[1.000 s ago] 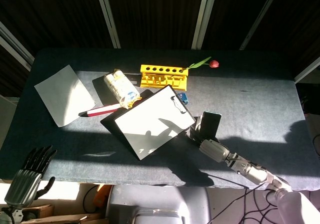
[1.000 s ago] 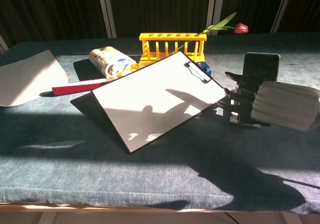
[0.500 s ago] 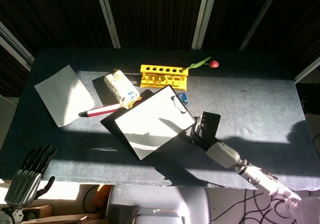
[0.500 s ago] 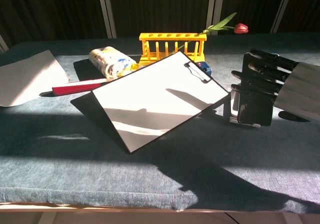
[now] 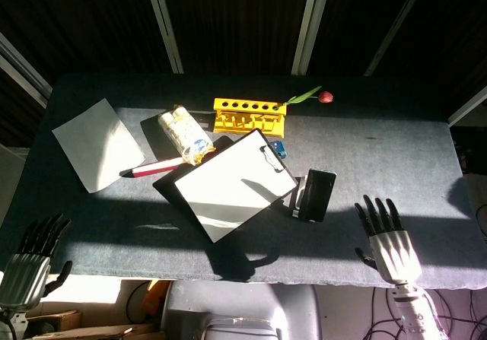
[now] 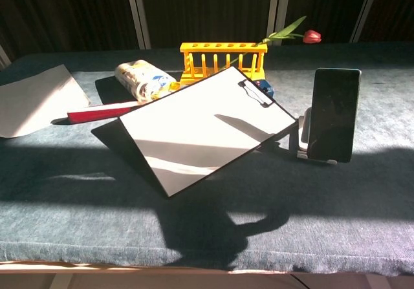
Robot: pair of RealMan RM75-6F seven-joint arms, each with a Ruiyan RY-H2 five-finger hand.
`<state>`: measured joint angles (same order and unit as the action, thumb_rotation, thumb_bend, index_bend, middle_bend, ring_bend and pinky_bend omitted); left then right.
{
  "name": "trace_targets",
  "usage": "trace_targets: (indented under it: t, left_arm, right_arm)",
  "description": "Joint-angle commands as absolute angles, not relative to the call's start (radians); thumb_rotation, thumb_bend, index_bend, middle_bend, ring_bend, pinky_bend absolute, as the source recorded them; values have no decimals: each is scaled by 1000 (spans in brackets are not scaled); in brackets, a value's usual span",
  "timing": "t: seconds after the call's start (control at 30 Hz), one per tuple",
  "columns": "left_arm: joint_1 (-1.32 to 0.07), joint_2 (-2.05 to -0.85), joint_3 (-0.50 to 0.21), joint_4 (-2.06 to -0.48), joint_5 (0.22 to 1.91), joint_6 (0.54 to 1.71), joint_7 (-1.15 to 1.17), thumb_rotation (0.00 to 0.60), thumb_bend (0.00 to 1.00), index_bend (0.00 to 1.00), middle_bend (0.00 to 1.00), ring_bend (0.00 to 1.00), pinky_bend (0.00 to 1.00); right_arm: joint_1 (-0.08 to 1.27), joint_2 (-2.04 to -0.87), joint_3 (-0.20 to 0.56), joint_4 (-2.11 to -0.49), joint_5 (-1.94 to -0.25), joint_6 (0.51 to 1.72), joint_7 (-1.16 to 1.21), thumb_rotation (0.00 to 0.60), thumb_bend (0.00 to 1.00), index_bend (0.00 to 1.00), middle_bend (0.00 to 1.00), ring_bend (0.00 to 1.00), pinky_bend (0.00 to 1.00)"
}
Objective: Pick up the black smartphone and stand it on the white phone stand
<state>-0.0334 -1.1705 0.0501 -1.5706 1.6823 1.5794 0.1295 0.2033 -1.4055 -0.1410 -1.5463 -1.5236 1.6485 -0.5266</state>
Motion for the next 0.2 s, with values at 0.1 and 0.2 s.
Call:
trace_targets:
  t: [0.1,0.2]
  left_arm:
    - [-45,-1182,40,-1580,1664,1553,154,600,368,0,0,0,0]
    - [-52,-1186,41,-1581,1662,1537,161,600,368,0,0,0,0]
  right_arm:
    - [124,-1329,-76,-1503,-1425,1617,-352,600,326,0,0,0,0]
    - [115,-1320,-70,-1503,-1432,1611,-331,600,326,0,0,0,0]
